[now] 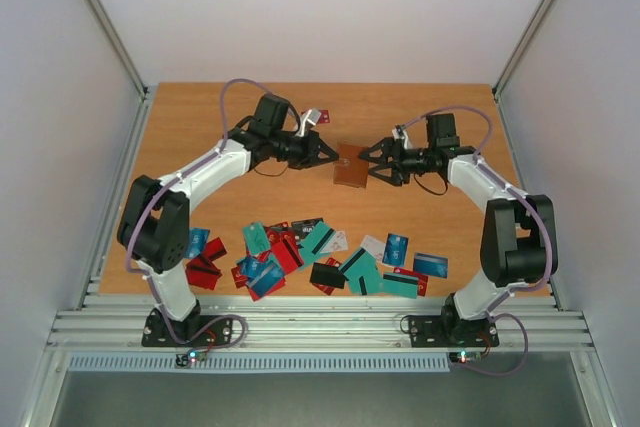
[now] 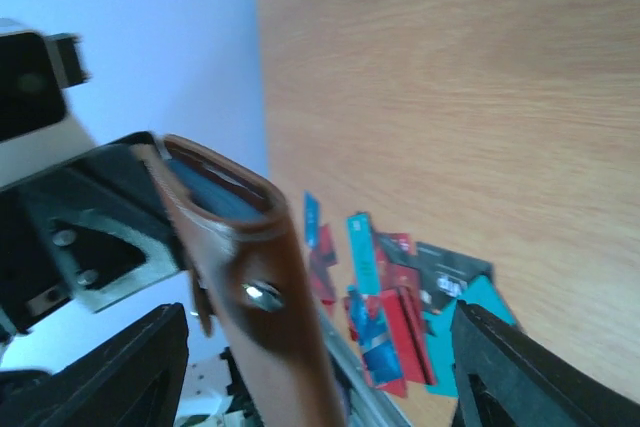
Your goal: Put the credit cards into the card holder
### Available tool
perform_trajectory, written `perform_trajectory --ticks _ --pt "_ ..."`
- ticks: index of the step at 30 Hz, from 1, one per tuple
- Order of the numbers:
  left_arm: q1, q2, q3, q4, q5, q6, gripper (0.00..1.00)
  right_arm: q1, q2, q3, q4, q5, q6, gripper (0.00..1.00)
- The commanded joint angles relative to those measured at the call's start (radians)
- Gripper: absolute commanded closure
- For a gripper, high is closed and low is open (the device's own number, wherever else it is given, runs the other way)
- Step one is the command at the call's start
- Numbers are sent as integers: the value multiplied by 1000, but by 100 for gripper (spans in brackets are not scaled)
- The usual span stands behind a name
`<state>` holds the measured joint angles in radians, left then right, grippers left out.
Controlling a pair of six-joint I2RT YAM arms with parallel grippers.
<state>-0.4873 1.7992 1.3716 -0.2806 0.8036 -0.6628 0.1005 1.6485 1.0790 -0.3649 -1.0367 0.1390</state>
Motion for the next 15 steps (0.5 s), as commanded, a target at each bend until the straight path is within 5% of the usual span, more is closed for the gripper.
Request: perform_trajectory --ticks 1,9,15 --pt "6 -56 36 -18 89 -37 100 -7 -58 -19 206 -171 152 30" --pt "7 -89 46 18 123 -112 100 -4 -95 -96 655 -304 501 54" --pt "7 -86 63 46 142 -163 100 2 -56 -180 1199 -333 869 63"
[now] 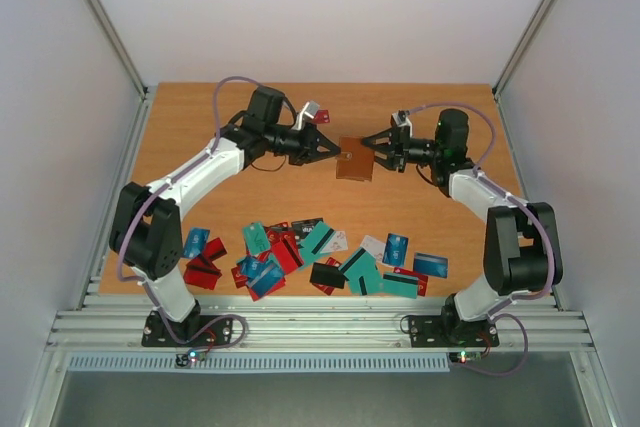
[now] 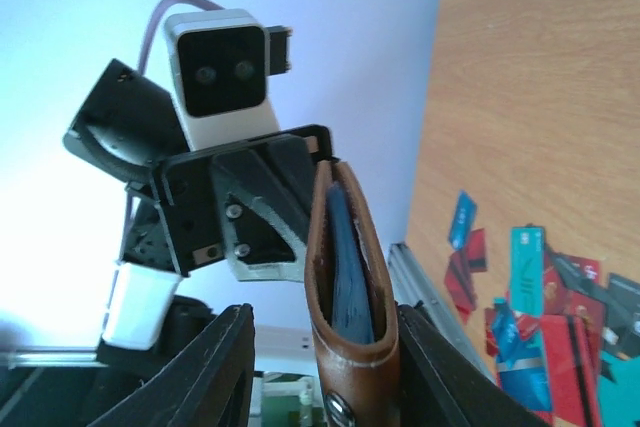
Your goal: Put the credit cards into the card holder
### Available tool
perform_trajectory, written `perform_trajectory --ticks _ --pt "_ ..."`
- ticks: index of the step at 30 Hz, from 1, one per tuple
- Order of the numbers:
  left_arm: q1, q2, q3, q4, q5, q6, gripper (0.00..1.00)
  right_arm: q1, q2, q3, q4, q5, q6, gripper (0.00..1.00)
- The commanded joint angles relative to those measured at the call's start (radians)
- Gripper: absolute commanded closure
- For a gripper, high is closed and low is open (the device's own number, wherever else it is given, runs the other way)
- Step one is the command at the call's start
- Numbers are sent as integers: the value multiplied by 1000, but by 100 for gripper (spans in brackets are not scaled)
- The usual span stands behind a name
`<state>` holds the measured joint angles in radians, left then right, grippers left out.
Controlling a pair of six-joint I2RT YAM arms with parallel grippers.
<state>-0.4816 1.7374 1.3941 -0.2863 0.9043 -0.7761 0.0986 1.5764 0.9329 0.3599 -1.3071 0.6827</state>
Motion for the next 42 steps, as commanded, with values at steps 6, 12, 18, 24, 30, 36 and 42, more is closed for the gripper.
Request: perform_trajectory --ticks 6,12,18,24,30,36,42 --pt "1 -24 51 38 44 -55 100 22 84 -44 736 -58 523 70" --pt "1 -34 67 6 16 -54 100 23 42 -49 596 -68 408 62" --pt "5 -41 87 -38 -23 -54 100 23 -60 -19 97 -48 23 65" --pt "8 -48 85 -42 -23 -60 100 32 -115 104 -535 10 -412 74" --pt "8 -47 82 -47 -22 -57 99 43 -118 109 -550 30 -416 89" --pt "6 -68 153 -281 -158 112 54 60 -133 149 -693 116 -493 99" --pt "-38 -115 238 -571 -406 380 41 116 -132 245 -970 318 -595 99"
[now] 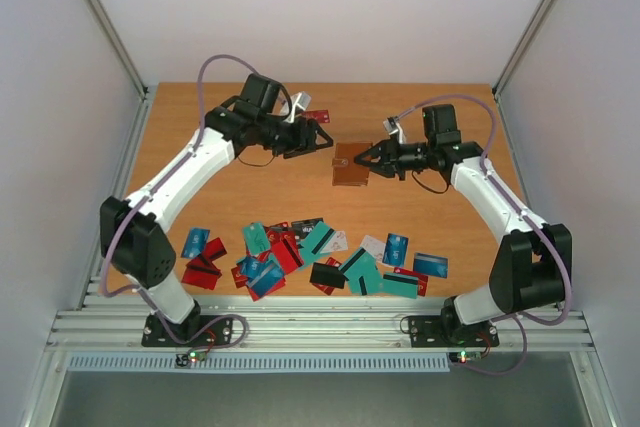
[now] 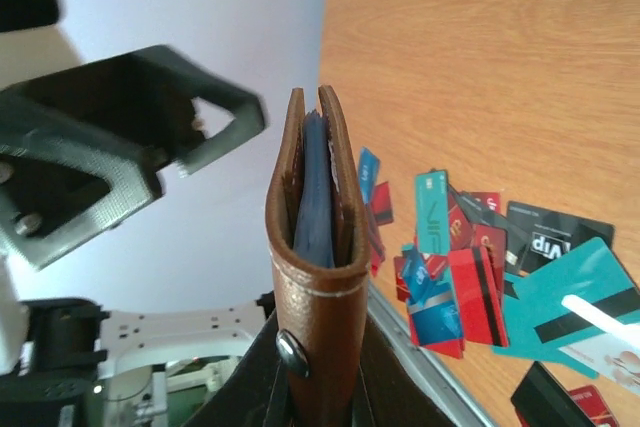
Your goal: Put the credit cards into the card holder
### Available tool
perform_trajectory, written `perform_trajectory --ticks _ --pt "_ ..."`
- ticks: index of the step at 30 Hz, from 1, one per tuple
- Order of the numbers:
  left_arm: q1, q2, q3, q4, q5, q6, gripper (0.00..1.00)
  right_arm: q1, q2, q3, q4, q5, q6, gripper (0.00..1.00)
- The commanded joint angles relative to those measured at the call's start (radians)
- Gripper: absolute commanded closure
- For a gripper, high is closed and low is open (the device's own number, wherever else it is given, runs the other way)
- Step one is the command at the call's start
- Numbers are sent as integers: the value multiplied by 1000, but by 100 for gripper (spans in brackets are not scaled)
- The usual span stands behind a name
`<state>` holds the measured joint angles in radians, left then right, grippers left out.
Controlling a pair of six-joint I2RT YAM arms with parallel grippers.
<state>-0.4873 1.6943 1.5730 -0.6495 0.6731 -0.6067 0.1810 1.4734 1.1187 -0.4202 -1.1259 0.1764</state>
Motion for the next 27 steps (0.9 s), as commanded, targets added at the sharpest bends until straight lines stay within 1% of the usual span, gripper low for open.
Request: perform_trajectory --ticks 1,5,11,17,20,25,27 --pt "-43 -81 56 -218 -189 237 42 40 -30 61 -200 168 -80 99" --pt "-104 -95 45 -220 -225 284 46 65 -36 70 -232 227 -56 99" --pt "-200 -59 75 -227 -304 301 54 91 -49 80 -239 243 -24 99" --pt "-272 5 132 -275 -377 330 55 103 -57 99 -254 238 -16 99" --pt "-296 37 155 -307 -443 339 57 107 -65 98 -252 236 -17 99" --pt "-312 53 147 -287 -526 307 60 112 -78 95 -252 218 -17 99" --pt "-317 63 147 -285 -547 303 63 113 -84 96 -259 209 -23 99"
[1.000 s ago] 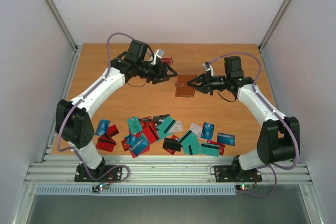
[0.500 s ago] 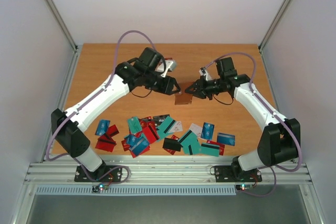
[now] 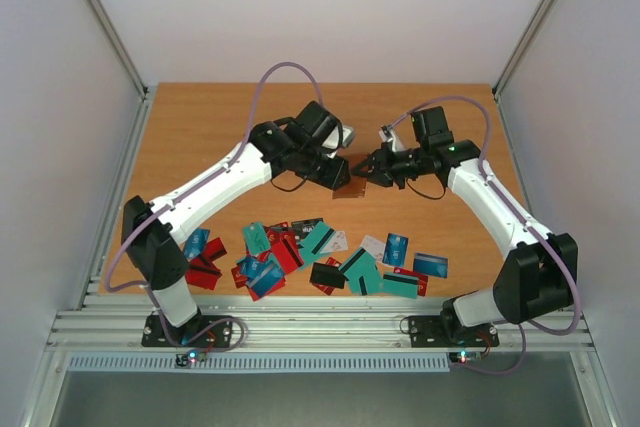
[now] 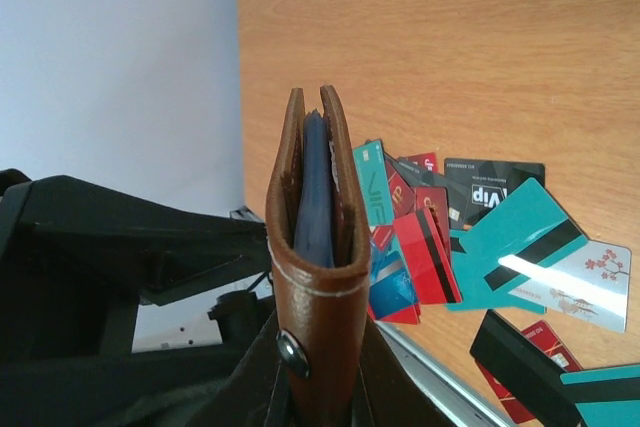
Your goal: Put the credit cards into the card holder
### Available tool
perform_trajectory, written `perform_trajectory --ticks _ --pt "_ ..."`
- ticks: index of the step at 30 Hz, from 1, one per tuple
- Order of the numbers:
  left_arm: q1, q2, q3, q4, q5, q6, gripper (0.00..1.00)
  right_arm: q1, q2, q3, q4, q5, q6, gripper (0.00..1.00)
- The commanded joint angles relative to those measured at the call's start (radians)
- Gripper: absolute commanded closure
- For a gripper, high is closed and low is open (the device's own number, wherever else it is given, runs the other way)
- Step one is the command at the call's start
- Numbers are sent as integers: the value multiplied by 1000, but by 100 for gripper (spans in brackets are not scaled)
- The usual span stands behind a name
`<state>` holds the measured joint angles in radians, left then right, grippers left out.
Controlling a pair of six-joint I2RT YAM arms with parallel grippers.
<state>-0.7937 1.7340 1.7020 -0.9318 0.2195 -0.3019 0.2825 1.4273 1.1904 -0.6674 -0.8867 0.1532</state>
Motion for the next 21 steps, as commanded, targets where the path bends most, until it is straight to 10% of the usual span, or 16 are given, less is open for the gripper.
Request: perform_trajectory --ticks 1,12,21 --pt "-15 28 16 -2 -107 0 66 11 -42 24 -18 -31 -4 99" --pt "-23 39 -20 8 -244 -10 98 12 -43 11 -47 -59 -15 99" --pt "-14 -33 -102 -20 -379 12 100 12 7 13 -28 -37 0 99"
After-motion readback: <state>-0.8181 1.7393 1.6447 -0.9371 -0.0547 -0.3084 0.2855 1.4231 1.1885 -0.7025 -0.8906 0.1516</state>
